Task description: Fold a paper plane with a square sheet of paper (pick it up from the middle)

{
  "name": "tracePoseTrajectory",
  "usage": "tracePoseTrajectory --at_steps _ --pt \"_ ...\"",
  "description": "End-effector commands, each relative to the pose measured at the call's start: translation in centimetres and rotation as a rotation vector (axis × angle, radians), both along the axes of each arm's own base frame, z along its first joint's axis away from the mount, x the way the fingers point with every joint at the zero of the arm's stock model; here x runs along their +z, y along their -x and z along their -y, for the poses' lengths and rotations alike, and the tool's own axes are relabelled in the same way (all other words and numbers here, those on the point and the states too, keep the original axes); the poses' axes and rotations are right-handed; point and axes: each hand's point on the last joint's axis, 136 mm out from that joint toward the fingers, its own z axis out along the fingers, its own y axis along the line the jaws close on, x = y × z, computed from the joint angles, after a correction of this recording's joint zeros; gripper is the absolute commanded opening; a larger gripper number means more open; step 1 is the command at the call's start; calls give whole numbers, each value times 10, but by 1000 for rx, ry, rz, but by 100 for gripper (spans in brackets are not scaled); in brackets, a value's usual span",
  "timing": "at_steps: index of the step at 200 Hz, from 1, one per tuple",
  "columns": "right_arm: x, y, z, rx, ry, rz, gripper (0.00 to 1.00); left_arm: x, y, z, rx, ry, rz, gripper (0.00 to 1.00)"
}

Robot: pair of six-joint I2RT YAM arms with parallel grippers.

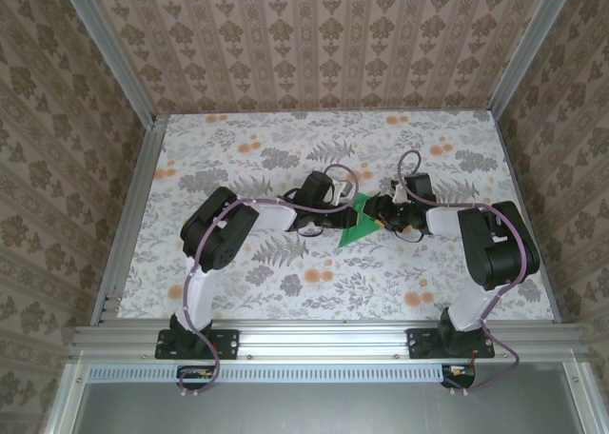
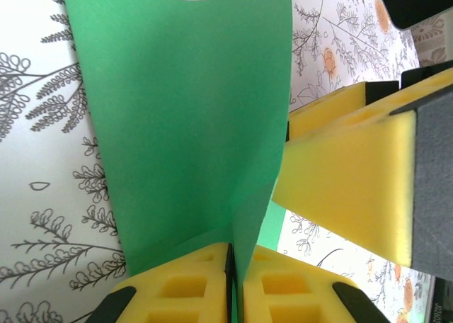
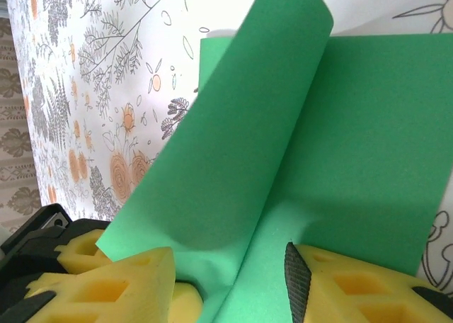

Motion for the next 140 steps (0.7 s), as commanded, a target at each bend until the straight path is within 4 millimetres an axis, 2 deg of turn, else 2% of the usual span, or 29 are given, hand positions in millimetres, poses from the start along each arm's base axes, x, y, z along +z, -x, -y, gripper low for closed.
tracePoseTrajectory --at_steps 1,75,140 --pt "6 2 -3 37 -12 43 46 4 -4 5 0 33 -27 12" --pt "12 -3 -5 40 -28 44 52 0 -5 6 9 36 -70 12" --pt "-2 -7 4 -6 32 -53 50 -4 -1 10 -20 37 -81 12"
